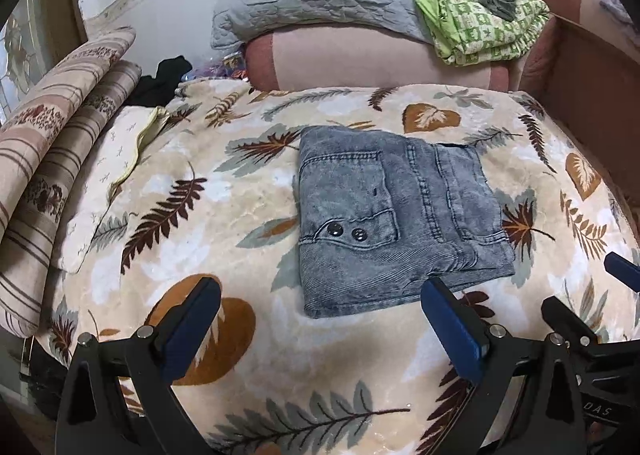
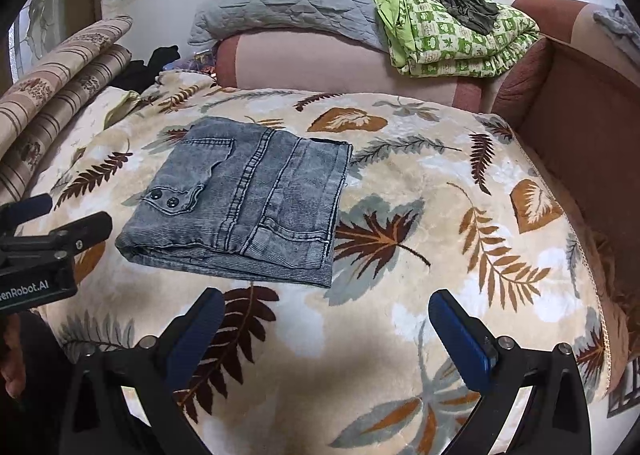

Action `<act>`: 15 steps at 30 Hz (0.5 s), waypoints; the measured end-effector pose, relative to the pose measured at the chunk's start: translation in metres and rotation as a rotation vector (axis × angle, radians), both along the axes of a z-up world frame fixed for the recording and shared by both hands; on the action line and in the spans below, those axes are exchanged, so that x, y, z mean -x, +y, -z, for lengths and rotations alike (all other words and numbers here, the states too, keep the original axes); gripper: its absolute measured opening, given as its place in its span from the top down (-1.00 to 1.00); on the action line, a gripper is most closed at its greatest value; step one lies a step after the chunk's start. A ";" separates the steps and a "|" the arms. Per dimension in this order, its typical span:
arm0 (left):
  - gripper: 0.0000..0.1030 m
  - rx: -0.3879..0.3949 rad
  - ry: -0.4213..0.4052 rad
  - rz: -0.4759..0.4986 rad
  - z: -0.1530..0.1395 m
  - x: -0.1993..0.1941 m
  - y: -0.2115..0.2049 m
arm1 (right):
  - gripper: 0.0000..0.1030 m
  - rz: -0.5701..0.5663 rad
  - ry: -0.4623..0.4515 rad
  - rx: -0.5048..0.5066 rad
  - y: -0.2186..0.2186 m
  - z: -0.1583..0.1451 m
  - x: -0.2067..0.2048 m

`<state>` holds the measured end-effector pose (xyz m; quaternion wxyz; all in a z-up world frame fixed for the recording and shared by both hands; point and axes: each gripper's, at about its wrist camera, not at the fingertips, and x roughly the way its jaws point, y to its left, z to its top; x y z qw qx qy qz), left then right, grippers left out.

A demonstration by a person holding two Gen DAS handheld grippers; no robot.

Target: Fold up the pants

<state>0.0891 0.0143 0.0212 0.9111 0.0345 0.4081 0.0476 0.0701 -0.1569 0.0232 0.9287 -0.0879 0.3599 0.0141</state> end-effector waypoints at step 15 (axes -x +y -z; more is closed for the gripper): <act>-0.94 0.055 0.022 -0.014 0.004 -0.004 0.005 | -1.00 0.008 -0.008 0.006 -0.002 -0.003 -0.005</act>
